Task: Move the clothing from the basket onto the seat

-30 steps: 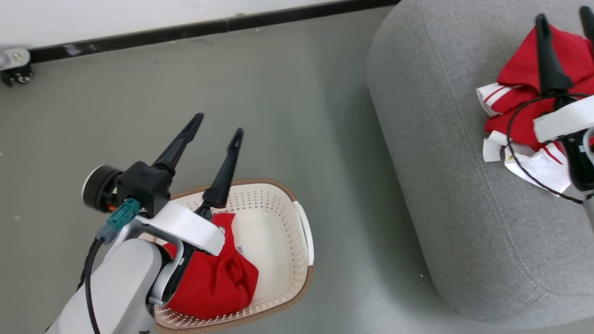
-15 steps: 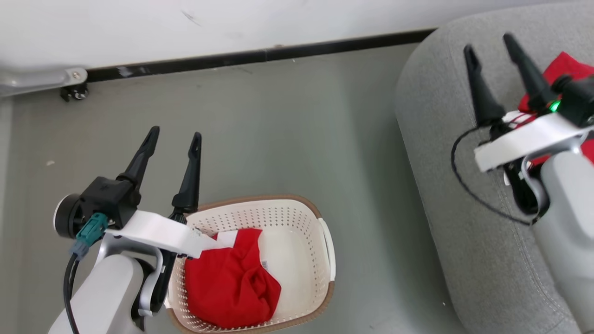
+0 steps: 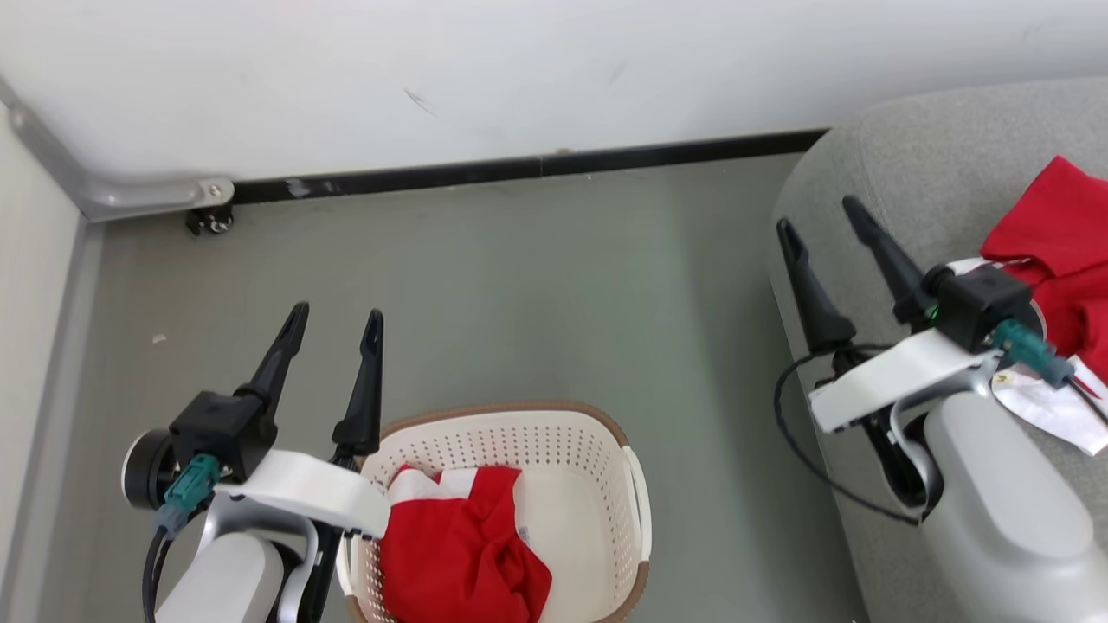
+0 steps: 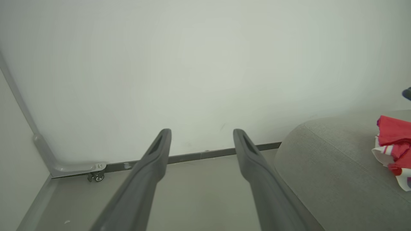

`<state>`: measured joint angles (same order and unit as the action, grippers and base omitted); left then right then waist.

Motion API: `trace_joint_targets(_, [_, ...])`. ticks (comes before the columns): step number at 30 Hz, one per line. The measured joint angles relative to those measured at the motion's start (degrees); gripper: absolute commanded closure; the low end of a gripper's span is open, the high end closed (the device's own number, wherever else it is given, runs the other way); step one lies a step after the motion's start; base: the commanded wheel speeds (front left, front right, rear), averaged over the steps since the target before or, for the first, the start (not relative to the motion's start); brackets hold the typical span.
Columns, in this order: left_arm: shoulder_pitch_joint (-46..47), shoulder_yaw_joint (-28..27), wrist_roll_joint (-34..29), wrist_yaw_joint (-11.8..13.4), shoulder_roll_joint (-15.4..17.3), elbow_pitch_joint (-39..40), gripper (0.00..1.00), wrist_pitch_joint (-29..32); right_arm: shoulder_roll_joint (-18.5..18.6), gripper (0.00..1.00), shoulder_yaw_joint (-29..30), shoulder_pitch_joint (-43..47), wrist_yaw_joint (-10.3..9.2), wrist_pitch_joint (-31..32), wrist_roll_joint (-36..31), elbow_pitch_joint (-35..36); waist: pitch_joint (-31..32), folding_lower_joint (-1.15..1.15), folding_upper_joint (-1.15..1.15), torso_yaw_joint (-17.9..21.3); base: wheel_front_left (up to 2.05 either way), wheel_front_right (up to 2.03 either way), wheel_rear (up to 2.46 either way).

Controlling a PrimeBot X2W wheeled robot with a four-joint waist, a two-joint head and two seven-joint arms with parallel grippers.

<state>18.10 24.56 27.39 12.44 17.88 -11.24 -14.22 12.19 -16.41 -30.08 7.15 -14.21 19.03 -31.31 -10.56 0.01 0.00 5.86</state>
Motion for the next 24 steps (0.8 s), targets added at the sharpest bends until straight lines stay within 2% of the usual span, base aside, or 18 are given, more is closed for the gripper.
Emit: trace_joint_targets(24, [-10.85, -3.15, -0.77, 0.25, -2.05, -1.53, 0.0, 0.0, -7.94, 0.0, 8.91, 17.85, -0.01, -0.01, -6.78, 5.67, 9.54, 0.0, 0.0, -1.73, 0.0, 0.0, 0.0])
